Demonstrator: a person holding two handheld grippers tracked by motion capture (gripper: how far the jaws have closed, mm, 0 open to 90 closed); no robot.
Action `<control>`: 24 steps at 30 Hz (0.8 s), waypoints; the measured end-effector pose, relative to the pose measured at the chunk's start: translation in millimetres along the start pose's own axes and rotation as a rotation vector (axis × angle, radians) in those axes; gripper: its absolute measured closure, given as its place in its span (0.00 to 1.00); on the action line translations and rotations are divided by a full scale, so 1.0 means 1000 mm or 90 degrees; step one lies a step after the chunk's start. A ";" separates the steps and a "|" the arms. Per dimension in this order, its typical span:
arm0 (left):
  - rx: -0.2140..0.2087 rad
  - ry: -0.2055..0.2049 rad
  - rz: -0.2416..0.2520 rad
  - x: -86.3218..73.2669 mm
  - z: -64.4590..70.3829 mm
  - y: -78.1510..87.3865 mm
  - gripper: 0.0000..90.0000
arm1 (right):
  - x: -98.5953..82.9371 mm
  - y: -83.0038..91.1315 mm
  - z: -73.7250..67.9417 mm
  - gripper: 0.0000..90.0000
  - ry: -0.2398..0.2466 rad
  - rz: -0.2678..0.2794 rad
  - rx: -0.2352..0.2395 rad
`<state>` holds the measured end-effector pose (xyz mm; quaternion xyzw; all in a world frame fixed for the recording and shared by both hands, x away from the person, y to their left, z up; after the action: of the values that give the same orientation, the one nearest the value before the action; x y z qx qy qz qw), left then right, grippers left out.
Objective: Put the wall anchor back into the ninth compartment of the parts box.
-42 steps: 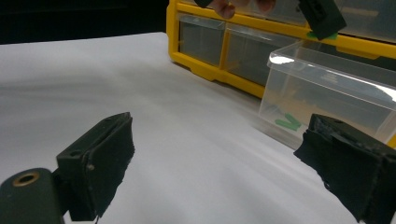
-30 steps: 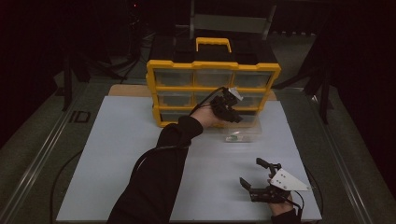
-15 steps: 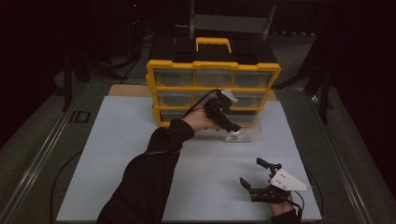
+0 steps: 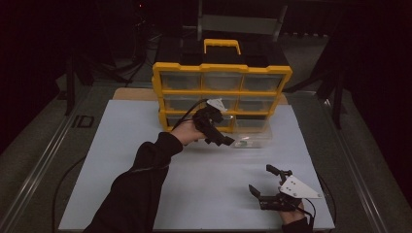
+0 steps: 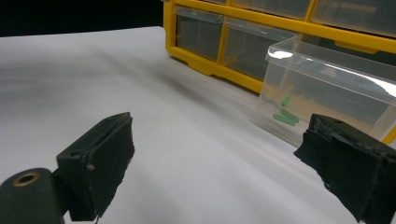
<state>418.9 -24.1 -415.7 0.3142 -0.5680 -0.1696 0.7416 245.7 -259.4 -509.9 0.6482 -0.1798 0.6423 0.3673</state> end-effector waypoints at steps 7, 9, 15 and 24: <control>-0.005 0.011 0.013 -0.026 0.001 0.015 0.00 | 0.000 0.000 0.000 0.10 0.000 -0.002 0.000; -0.005 0.014 0.019 -0.037 0.002 0.021 0.00 | 0.000 0.000 -0.001 0.10 0.001 -0.002 0.000; -0.004 0.018 0.036 -0.065 0.004 0.039 0.00 | 0.000 -0.001 -0.001 0.10 0.001 -0.002 -0.001; 0.003 0.025 0.041 -0.107 0.016 0.061 0.00 | 0.000 -0.001 -0.002 0.10 0.003 -0.004 -0.001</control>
<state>365.9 82.2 -451.6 0.3006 -0.5633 -0.1379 0.7572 245.2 -257.5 -510.1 0.6473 -0.1774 0.6424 0.3700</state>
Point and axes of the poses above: each handheld gripper's, and its own axes: y roughly backward along the jaws, x roughly out of its top, z roughly to its right, the point moved 3 cm from there along -y, roughly forward along the jaws, and after that the axes turned 1 degree about z, right-handed, at the moved point
